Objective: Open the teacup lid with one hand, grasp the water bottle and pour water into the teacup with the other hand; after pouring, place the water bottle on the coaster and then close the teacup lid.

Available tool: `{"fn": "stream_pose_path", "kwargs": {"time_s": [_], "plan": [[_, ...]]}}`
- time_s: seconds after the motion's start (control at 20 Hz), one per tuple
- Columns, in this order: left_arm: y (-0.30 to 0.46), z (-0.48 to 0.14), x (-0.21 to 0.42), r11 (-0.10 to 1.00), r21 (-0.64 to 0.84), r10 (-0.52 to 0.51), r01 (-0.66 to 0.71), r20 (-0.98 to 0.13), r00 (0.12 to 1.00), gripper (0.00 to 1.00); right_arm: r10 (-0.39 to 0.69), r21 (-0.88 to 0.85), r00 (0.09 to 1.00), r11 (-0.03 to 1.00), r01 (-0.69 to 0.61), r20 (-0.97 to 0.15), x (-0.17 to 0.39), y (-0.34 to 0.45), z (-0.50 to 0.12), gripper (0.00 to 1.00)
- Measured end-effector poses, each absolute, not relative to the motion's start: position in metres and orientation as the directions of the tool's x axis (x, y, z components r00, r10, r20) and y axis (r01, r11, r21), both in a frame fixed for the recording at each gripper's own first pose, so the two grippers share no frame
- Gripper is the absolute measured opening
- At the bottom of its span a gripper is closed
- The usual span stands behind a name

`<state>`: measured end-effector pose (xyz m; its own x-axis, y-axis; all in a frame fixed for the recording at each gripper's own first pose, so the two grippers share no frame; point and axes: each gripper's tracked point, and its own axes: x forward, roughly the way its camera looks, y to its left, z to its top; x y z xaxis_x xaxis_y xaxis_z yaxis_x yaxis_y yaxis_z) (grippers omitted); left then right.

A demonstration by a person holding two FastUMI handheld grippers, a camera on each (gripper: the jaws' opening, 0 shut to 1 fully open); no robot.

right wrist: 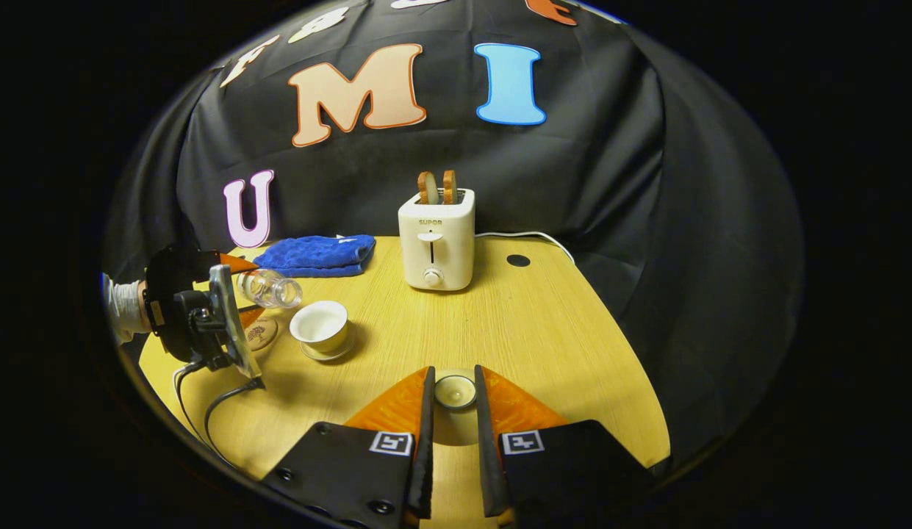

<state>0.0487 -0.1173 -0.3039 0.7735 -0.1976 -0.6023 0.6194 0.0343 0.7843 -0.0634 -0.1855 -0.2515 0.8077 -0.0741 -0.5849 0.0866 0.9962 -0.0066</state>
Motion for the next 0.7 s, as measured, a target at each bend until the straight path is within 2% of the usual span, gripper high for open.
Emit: {"fn": "stream_pose_path", "kwargs": {"time_s": [0.2,0.3,0.5,0.7], "plan": [[-0.116,-0.306,0.049,-0.075,0.783,-0.164,0.617,-0.620,0.767,0.68,-0.058,0.014,0.805,0.996,0.083,-0.591,-0.064,-0.185,-0.258,0.28],[-0.117,-0.300,0.053,-0.124,0.786,-0.150,0.606,-0.618,0.772,0.68,-0.055,0.024,0.806,0.996,0.085,-0.589,-0.064,-0.186,-0.260,0.30],[-0.116,-0.299,0.054,-0.196,0.770,-0.116,0.607,-0.633,0.765,0.69,-0.047,0.048,0.803,0.994,0.094,-0.594,-0.067,-0.188,-0.267,0.31],[-0.112,-0.295,0.058,-0.261,0.757,-0.081,0.600,-0.636,0.767,0.69,-0.052,0.055,0.797,0.993,0.105,-0.601,-0.073,-0.194,-0.272,0.29]]}}
